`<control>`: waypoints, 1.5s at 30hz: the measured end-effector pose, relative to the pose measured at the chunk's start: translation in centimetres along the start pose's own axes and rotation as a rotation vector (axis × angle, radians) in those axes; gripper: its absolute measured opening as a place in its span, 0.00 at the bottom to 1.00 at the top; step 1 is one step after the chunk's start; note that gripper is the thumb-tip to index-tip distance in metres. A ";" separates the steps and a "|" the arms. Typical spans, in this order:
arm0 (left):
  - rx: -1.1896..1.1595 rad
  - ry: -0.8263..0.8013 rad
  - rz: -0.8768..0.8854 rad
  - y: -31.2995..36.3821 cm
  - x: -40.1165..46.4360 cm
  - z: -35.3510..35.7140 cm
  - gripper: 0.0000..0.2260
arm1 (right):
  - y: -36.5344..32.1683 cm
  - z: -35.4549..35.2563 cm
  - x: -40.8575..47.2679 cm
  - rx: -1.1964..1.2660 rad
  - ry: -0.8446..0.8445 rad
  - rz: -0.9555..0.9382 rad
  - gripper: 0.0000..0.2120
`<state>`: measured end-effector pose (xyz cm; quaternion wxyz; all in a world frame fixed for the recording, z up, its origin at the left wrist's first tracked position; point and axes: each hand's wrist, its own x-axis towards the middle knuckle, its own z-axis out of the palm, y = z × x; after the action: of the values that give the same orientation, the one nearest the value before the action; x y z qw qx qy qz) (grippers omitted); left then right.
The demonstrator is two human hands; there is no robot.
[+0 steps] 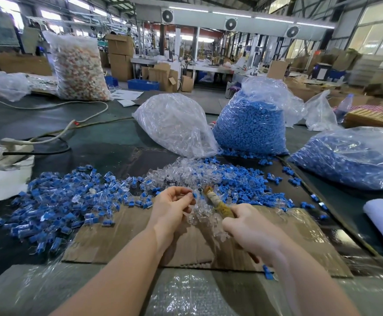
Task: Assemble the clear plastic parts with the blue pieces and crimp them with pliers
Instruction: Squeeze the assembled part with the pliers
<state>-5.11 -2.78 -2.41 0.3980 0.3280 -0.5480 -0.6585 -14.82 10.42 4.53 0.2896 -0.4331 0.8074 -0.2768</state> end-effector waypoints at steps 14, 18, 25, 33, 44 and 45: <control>0.007 0.134 -0.082 -0.3 0.4 0.1 0.03 | -0.1 0.5 -0.2 0.247 -0.170 0.008 0.07; -0.008 0.147 -0.086 -0.2 0.4 0.2 0.03 | -0.2 0.4 -0.1 0.263 -0.153 -0.021 0.06; 0.013 0.140 -0.098 0.1 0.4 0.3 0.03 | 0.0 0.1 0.2 0.258 -0.169 -0.020 0.06; 0.055 0.126 -0.113 0.4 0.7 0.2 0.04 | -0.2 0.1 0.3 0.208 -0.171 -0.023 0.04; -0.046 0.157 -0.140 -0.3 0.4 0.6 0.05 | -0.8 0.4 -0.3 -0.023 -0.121 -0.131 0.14; -0.043 0.158 -0.140 -0.3 0.4 0.7 0.05 | -0.8 0.4 -0.4 -0.038 -0.109 -0.133 0.14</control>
<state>-5.93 -2.77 -2.58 0.3998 0.4078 -0.4763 -0.6685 -13.91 10.29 4.91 0.3058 -0.5054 0.7651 -0.2562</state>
